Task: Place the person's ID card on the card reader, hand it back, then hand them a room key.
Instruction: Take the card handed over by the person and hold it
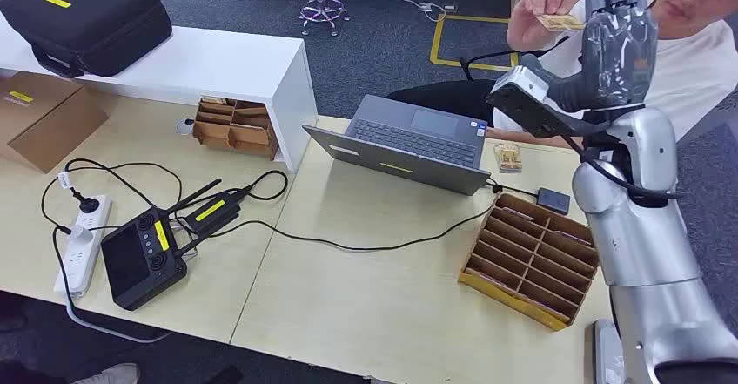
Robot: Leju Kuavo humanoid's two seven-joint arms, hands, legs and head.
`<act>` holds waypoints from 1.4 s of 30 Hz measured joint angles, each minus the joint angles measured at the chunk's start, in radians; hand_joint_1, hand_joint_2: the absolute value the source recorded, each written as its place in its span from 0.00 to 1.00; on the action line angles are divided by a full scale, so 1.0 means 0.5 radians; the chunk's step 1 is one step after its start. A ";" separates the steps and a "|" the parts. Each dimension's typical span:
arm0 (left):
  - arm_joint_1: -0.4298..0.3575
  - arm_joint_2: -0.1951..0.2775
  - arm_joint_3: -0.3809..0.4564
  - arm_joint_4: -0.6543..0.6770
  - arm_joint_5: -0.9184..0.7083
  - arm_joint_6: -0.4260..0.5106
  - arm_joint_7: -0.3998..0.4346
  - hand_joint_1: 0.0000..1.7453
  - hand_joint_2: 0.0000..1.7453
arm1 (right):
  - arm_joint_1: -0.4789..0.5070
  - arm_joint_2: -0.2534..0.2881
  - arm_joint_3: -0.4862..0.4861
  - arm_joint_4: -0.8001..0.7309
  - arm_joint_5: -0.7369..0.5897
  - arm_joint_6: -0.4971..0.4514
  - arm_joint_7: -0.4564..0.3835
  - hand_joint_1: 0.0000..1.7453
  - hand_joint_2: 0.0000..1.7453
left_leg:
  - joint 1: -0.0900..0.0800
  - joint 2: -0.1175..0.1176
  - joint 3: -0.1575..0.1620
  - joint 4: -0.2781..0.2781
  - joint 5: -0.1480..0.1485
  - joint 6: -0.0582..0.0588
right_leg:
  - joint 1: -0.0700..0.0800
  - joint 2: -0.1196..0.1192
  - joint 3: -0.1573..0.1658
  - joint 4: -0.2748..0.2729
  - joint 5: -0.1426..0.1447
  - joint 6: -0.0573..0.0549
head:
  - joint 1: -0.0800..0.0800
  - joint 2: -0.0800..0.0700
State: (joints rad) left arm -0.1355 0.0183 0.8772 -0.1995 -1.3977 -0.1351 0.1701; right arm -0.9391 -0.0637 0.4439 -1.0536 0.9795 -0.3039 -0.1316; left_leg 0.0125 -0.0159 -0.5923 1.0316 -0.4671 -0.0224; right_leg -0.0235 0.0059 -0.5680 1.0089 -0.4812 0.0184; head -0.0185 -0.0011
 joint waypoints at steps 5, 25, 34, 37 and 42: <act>-0.014 -0.005 -0.030 0.000 -0.006 -0.002 0.005 0.00 1.00 | -0.123 0.018 0.075 0.304 0.075 -0.023 0.035 0.00 1.00 | 0.000 -0.002 -0.002 0.000 0.000 0.000 | 0.000 -0.002 -0.001 -0.001 0.000 0.000 | 0.000 0.000; -0.017 -0.008 -0.064 0.000 -0.002 -0.002 0.007 0.00 1.00 | -0.202 0.038 0.158 0.689 0.184 -0.080 0.082 1.00 1.00 | 0.000 -0.001 -0.002 0.001 0.000 0.000 | 0.000 -0.002 -0.002 -0.001 0.000 0.000 | 0.000 0.000; -0.015 -0.008 -0.064 0.000 0.008 -0.002 0.007 0.00 1.00 | -0.178 0.040 0.160 0.719 0.063 -0.096 -0.084 1.00 1.00 | 0.000 -0.001 -0.003 0.001 0.000 0.000 | 0.000 -0.001 -0.003 -0.001 0.000 0.000 | 0.000 0.000; -0.015 -0.008 -0.064 0.000 0.008 -0.002 0.007 0.00 1.00 | -0.177 0.041 0.160 0.719 0.062 -0.097 -0.085 1.00 1.00 | 0.000 -0.001 -0.003 0.001 0.000 0.000 | 0.000 -0.001 -0.003 -0.001 0.000 0.000 | 0.000 0.000; -0.014 -0.008 -0.065 0.000 0.018 -0.002 0.007 0.00 1.00 | -0.074 0.056 0.164 0.575 -0.022 -0.167 -0.214 1.00 1.00 | 0.000 -0.001 -0.003 0.000 0.000 0.000 | 0.000 -0.001 -0.004 -0.001 -0.001 0.000 | 0.000 0.000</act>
State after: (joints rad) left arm -0.1426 0.0142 0.8449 -0.1995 -1.3888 -0.1358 0.1737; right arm -0.9761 -0.0358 0.5262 -0.7659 0.9683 -0.3876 -0.2388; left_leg 0.0126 -0.0166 -0.5938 1.0319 -0.4672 -0.0224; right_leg -0.0234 0.0052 -0.5699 1.0087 -0.4815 0.0183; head -0.0185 -0.0011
